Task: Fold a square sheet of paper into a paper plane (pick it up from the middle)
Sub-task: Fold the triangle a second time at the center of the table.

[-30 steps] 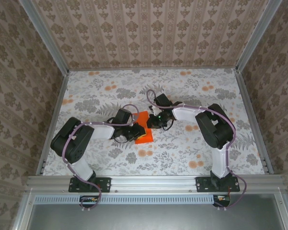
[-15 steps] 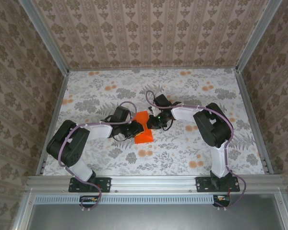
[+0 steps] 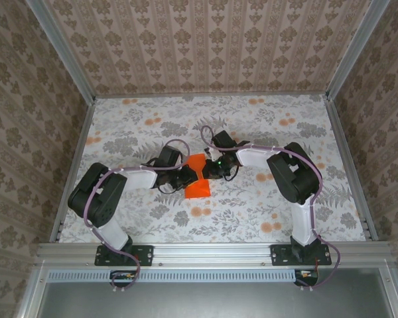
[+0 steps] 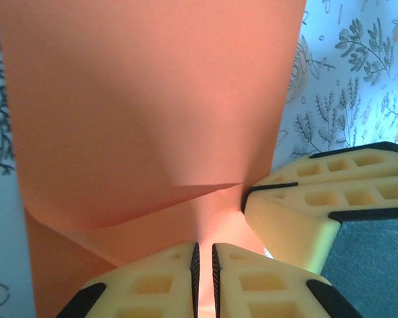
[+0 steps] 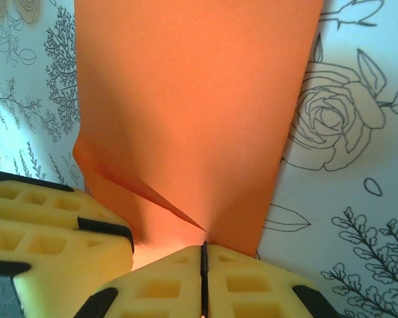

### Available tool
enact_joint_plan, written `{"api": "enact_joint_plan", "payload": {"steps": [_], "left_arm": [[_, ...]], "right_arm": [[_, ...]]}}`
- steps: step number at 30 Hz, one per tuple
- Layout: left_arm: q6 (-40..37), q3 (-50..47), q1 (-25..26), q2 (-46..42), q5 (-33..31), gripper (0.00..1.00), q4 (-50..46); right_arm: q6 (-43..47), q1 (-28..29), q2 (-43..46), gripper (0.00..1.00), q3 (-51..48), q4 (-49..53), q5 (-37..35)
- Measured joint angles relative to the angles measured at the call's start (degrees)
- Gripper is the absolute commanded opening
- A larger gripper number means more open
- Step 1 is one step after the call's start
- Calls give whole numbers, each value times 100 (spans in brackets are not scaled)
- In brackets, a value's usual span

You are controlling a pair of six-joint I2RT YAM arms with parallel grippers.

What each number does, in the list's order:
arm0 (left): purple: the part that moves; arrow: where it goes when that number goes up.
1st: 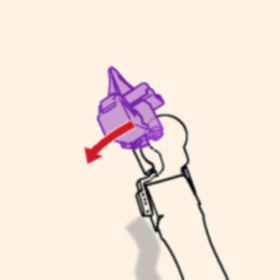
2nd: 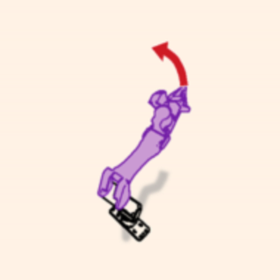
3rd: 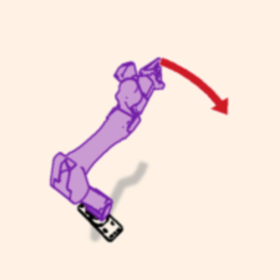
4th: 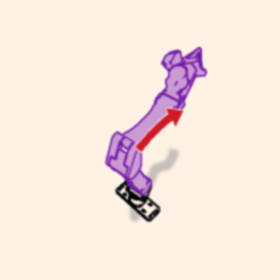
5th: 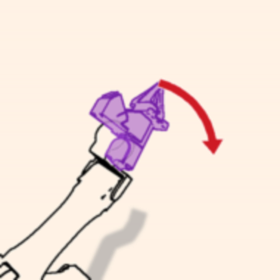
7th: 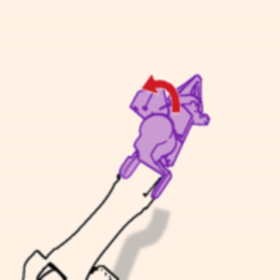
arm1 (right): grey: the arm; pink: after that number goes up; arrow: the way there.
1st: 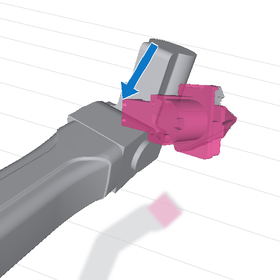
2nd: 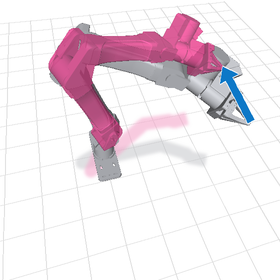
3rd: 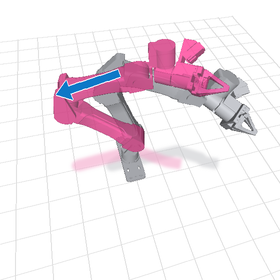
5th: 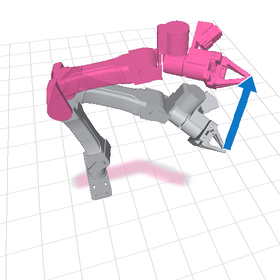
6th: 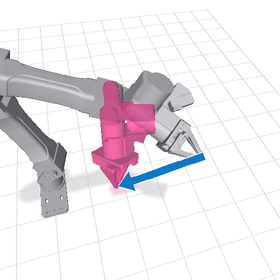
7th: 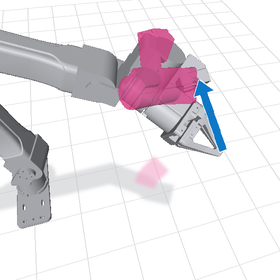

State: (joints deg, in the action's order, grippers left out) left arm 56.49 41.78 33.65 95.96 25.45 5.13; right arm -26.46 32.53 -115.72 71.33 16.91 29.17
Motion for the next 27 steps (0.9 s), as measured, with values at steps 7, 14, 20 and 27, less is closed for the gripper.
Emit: {"api": "enact_joint_plan", "payload": {"steps": [7, 14, 20, 27], "left_arm": [[7, -98, -4, 0, -192, 14, 4], [48, -177, -17, -2, -216, 13, 136], [52, -208, -31, -2, -195, 13, 195], [50, -208, -31, -2, -195, 13, 195]], "right_arm": [[-22, 0, 138, 13, -48, -52, 4], [-116, 13, 774, 11, -514, -269, 0], [-247, 304, 1045, 4, -734, -297, -48], [-382, 804, 1025, 2, -743, -297, -192]]}}
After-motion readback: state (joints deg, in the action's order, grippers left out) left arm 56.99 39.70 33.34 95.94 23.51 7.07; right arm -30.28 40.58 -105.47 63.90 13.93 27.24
